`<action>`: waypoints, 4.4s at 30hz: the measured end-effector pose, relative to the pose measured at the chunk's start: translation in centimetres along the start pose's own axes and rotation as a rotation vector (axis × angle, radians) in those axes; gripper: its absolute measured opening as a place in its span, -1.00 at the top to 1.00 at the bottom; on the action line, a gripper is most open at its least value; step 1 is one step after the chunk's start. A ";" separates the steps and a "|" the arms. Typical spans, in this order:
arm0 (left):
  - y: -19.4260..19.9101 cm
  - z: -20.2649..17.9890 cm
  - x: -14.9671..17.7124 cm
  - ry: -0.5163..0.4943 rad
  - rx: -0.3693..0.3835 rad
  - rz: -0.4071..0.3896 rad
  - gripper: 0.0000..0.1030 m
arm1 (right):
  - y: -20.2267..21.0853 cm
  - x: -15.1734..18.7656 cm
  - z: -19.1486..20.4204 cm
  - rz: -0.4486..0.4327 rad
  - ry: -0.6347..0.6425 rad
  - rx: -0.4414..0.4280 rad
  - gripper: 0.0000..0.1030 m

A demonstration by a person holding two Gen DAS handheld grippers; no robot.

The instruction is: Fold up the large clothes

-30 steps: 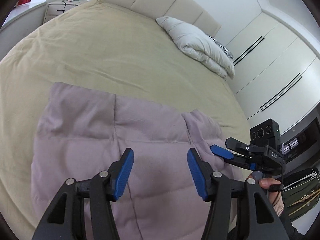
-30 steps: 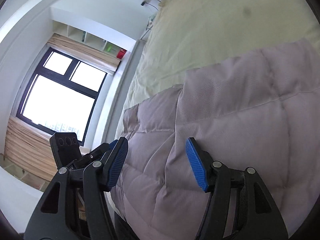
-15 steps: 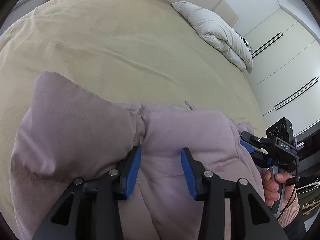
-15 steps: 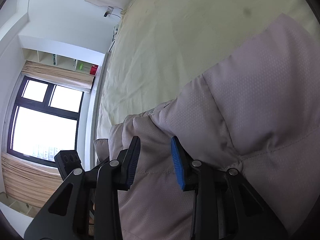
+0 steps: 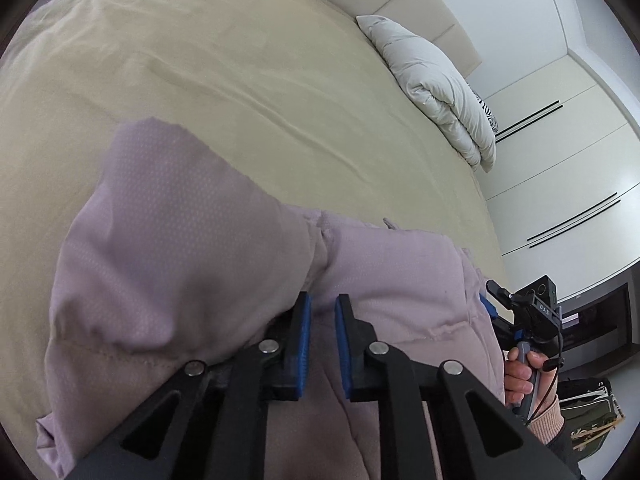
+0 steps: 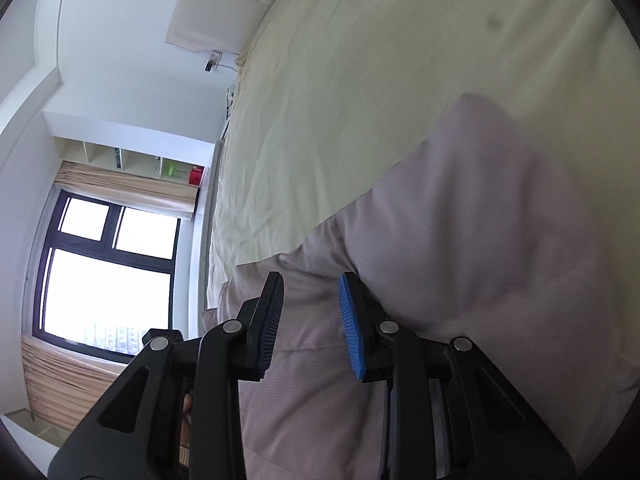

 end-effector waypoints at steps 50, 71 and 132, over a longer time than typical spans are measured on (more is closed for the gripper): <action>21.1 -17.1 20.4 -0.485 -0.555 -0.692 -1.00 | 20.4 24.9 16.4 -0.675 0.719 0.632 -0.85; 23.9 -24.8 22.1 -0.325 -0.606 -0.461 -1.00 | 25.0 32.6 30.8 -0.431 0.723 0.607 -0.86; 23.0 -23.8 23.1 -0.282 -0.695 -0.420 -1.00 | 23.3 34.4 29.6 -0.317 0.758 0.725 -0.86</action>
Point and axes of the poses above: each gripper's, at about its wrist camera, not at the fingertips, and y roughly against the way its jaws point, z to its left, x to its underside, the point moved 1 cm from there along -y, roughly the way its jaws point, and after that the axes turned 3 degrees about -z, right-handed, at the moved point
